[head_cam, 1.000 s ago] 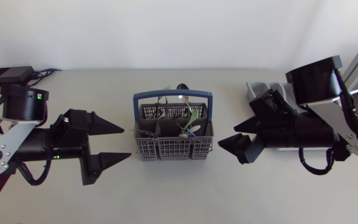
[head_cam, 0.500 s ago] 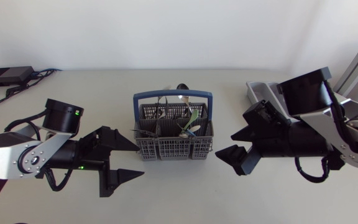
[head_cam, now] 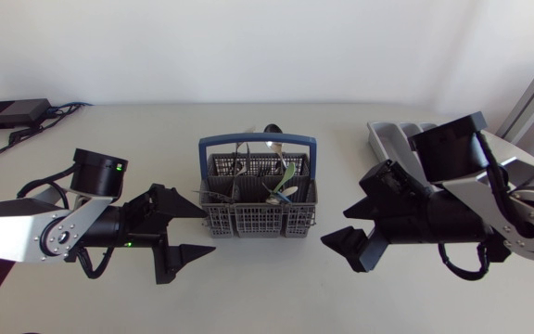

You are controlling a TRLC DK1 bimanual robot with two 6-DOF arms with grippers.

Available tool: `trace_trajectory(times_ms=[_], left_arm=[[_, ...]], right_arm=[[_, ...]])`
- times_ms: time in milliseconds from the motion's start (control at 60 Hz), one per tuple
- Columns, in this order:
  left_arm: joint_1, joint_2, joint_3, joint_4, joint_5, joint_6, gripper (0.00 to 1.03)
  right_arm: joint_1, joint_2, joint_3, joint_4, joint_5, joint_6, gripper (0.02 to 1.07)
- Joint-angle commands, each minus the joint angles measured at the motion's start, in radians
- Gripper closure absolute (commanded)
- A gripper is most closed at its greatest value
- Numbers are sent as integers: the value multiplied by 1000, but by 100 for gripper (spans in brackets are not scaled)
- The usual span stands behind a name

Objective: Sort the cutlery from the basket into the organizer compartments.

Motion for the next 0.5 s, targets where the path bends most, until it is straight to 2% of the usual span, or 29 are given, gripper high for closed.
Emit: trace_trajectory(times_ms=[0, 117, 483], left_arm=[[13, 13, 3, 28, -4, 21, 17], [11, 7, -13, 59, -24, 18, 17], [-17, -176, -53, 10, -22, -39, 14]], right_arm=[[11, -9, -24, -1, 4, -17, 14], [11, -18, -32, -1, 4, -20, 14], [12, -18, -45, 1, 4, -31, 13]])
